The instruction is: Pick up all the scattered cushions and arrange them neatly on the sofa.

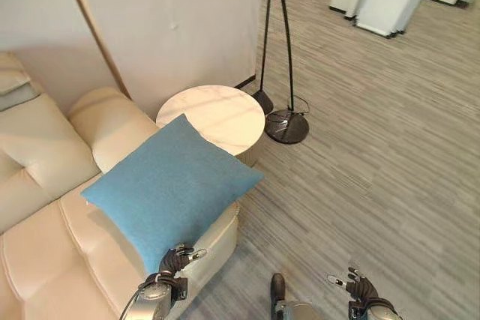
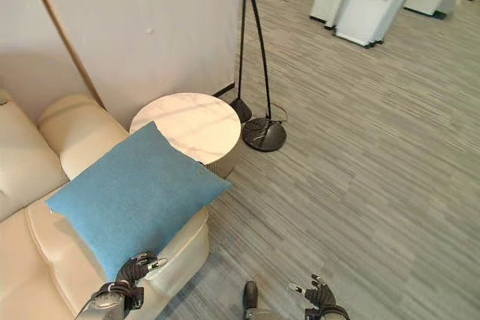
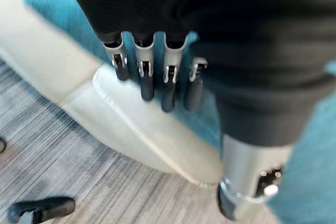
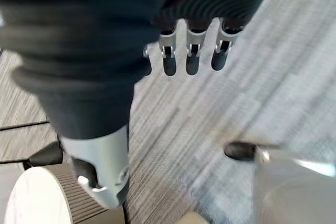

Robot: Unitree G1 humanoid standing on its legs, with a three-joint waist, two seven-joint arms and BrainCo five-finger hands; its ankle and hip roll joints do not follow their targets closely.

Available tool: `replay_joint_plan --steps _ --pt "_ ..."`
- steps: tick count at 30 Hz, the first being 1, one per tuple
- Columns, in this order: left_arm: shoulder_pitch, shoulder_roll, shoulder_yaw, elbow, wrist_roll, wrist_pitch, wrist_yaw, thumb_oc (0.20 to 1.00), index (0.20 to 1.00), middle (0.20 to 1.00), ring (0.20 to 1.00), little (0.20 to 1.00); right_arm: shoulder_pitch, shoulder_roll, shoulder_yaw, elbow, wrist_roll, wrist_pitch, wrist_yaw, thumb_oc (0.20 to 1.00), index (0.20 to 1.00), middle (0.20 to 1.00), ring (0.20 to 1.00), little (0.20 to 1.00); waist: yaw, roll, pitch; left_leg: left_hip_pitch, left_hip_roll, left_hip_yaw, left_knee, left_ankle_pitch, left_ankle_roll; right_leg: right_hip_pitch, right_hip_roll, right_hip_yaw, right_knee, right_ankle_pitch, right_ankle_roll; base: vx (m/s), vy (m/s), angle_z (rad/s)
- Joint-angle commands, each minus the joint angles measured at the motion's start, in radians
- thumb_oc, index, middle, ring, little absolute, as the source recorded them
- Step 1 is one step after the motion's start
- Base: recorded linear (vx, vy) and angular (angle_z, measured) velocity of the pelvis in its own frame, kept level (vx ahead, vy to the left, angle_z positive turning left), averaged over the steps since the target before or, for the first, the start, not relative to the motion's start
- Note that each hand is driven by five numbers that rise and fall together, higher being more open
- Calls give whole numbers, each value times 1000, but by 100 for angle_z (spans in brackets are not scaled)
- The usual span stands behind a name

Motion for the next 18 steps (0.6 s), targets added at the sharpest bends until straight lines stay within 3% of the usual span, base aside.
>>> replay_joint_plan --steps 1,3,4,5,6,9,13,15,18 --pt "-48 5 5 -52 -16 -34 8 1000 1000 1000 1000 1000 -18 -95 -29 -53 20 -39 -3 1000 1000 1000 1000 1000 -5 25 45 -30 80 53 97 155 -65 114 -11 0 -37 -136 35 246 -266 59" --pt "-49 2 5 -50 -27 -34 10 1000 1000 1000 1000 1000 -19 -106 -30 -60 23 -39 -4 1000 1000 1000 1000 1000 0 14 57 -86 67 78 208 168 -63 152 -13 -23 -52 -151 22 230 -252 40" --pt "-47 3 5 -54 -30 -32 12 1000 1000 1000 1000 1000 -16 -114 -34 -57 22 -36 -5 1000 1000 1000 1000 1000 2 7 68 -135 77 158 270 153 -55 188 -15 -61 -62 -177 7 173 -201 34" --pt "-47 3 5 -54 -30 -32 12 1000 1000 1000 1000 1000 -17 -114 -34 -57 22 -37 -5 1000 1000 1000 1000 1000 1 6 67 -138 76 157 271 154 -55 187 -16 -62 -63 -175 8 186 -197 43" --pt "-52 -2 3 -45 -29 -31 6 1000 1000 1000 1000 1000 -15 -114 -38 -48 22 -31 -6 1000 1000 1000 1000 1000 4 0 70 -168 63 208 210 110 -52 215 -22 -101 -83 -190 11 74 -64 52" --pt "-57 -4 -4 -40 -20 -31 2 1000 1000 1000 1000 1000 -11 -110 -44 -46 24 -33 -7 1000 1000 1000 1000 1000 -3 -4 66 -189 52 266 115 63 -39 233 -31 -149 -102 -200 21 119 -53 89" --pt "-75 1 -1 -30 15 -26 -1 1000 1000 1000 1000 1000 -15 -106 -23 -35 6 -36 -19 1000 1000 1000 1000 1000 -7 4 61 -268 70 430 -82 201 -86 249 -16 -250 -115 -226 26 148 29 116" --pt "-70 -4 5 -18 20 -25 -6 1000 1000 1000 1000 1000 -15 -100 -16 -29 -5 -35 -16 1000 1000 1000 1000 1000 -2 2 55 -273 75 456 -126 236 -94 270 -13 -283 -115 -236 25 226 119 76" --pt "-50 -2 15 -17 16 -24 -1 1000 1000 1000 1000 1000 -12 -90 -2 -26 -27 -27 -6 1000 1000 1000 1000 1000 8 -7 41 -243 70 451 -150 235 -88 319 -22 -314 -115 -252 31 334 212 34"
